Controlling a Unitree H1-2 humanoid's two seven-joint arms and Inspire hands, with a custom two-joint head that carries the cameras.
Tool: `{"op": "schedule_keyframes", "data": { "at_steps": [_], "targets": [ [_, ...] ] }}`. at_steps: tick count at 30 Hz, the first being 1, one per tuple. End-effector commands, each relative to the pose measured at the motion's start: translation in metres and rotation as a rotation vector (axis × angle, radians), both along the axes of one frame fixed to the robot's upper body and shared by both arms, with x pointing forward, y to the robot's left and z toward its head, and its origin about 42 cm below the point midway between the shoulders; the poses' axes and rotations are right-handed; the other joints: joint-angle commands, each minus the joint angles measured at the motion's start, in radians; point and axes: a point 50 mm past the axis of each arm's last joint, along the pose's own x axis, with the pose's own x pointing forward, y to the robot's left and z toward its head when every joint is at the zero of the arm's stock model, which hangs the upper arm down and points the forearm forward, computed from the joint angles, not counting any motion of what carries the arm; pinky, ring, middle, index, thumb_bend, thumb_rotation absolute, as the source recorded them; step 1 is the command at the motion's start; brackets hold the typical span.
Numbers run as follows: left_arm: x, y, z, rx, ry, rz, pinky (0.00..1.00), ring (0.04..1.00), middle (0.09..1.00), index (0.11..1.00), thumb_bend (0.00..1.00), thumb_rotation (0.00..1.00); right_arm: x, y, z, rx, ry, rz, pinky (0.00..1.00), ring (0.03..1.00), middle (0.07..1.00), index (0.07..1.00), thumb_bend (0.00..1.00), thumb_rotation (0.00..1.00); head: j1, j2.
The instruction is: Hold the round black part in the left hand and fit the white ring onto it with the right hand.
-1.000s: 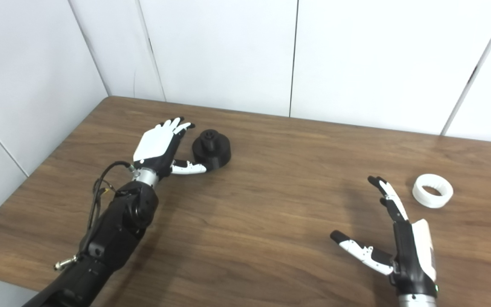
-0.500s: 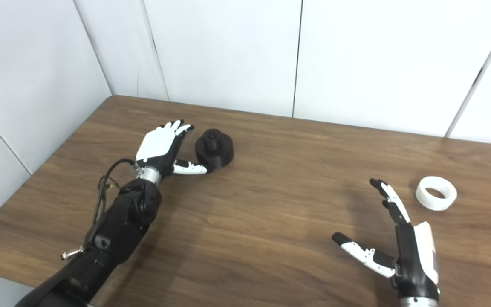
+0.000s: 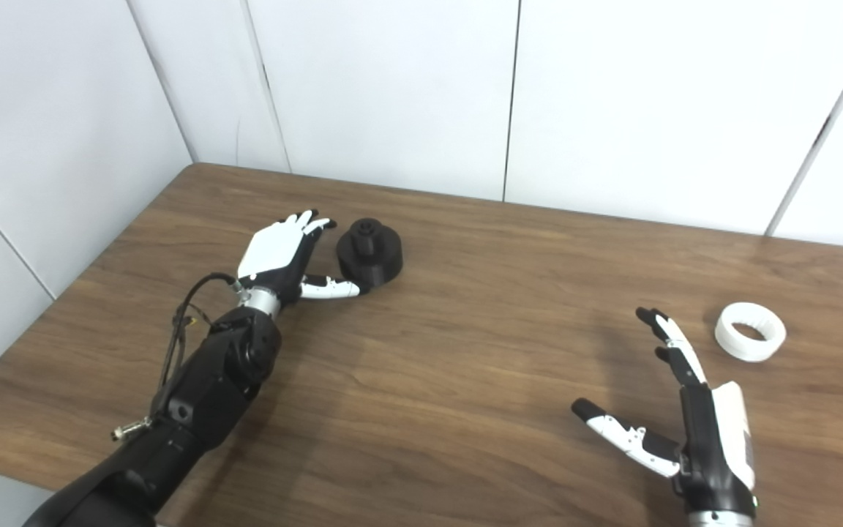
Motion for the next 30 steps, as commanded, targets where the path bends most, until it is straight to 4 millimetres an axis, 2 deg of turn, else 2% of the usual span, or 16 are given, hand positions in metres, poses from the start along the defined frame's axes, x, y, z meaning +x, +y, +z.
{"op": "schedule_keyframes", "data": {
  "at_steps": [1,5,11,16,26,30],
  "targets": [
    [0.015,-0.008,0.026,0.014,-0.082,-0.046,1.00,1.000,1.000,0.869,1.00,0.57,-0.006,-0.012,-0.007,-0.027,0.017,-0.029,0.82,0.890,0.912,0.865,0.84,0.45,0.000,0.002],
    [0.015,-0.011,0.028,0.018,-0.075,-0.059,1.00,1.000,1.000,0.878,1.00,0.61,-0.005,-0.011,-0.006,-0.031,0.014,-0.027,0.83,0.896,0.913,0.867,0.83,0.45,-0.002,0.006],
    [0.014,-0.015,0.028,0.003,-0.064,-0.076,1.00,1.000,1.000,0.876,1.00,0.58,-0.005,-0.010,-0.005,-0.030,0.017,-0.029,0.83,0.893,0.911,0.866,0.83,0.45,-0.004,0.008],
    [0.014,-0.019,0.028,0.009,-0.058,-0.082,1.00,1.000,1.000,0.884,1.00,0.60,-0.004,-0.008,-0.004,-0.025,0.018,-0.027,0.84,0.894,0.912,0.862,0.83,0.43,-0.011,0.012],
    [0.018,-0.024,0.029,0.012,-0.065,-0.084,1.00,1.000,1.000,0.882,1.00,0.59,-0.003,-0.009,-0.003,-0.021,0.013,-0.023,0.84,0.903,0.918,0.867,0.82,0.43,-0.017,0.013],
    [0.019,-0.023,0.029,-0.005,-0.085,-0.070,1.00,1.000,1.000,0.863,0.98,0.54,-0.005,-0.011,-0.002,-0.025,0.015,-0.022,0.85,0.913,0.922,0.871,0.82,0.44,-0.018,0.015]
  ]
}}
